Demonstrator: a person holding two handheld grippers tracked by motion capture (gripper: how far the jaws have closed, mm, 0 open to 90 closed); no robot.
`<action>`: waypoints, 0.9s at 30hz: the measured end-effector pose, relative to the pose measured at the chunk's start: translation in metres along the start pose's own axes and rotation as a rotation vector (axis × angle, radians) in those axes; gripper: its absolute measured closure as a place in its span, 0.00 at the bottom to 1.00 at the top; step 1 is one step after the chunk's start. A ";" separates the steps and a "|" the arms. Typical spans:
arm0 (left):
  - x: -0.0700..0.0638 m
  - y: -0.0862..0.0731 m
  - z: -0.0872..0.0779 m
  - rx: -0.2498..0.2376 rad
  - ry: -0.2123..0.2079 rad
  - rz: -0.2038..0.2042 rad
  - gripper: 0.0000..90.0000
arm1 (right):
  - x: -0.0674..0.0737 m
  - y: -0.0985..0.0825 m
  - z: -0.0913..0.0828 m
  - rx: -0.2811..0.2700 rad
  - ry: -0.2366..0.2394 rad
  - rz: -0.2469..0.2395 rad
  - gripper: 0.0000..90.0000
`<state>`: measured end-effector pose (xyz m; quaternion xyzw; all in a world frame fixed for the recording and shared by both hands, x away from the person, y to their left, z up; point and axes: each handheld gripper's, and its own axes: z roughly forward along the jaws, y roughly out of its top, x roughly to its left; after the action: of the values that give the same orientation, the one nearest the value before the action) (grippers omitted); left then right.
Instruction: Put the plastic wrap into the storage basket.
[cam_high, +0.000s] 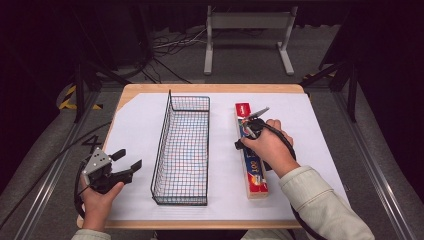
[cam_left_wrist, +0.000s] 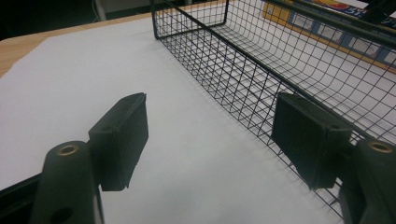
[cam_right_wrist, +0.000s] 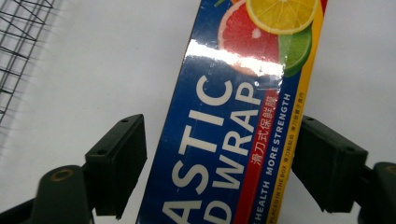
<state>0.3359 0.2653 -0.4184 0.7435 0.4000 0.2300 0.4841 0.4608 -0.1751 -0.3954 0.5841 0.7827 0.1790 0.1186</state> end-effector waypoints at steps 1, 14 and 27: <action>0.000 0.000 0.000 0.000 0.001 0.004 0.31 | 0.000 0.001 0.001 0.008 -0.004 0.004 0.26; 0.000 0.000 0.001 0.006 0.002 0.005 0.30 | 0.008 0.010 0.014 0.103 -0.098 0.044 0.33; 0.000 0.001 0.002 0.004 0.003 0.003 0.31 | 0.010 0.016 0.015 0.165 -0.133 0.129 0.43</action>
<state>0.3373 0.2640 -0.4186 0.7446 0.4002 0.2312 0.4816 0.4780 -0.1589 -0.4019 0.6516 0.7461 0.0819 0.1099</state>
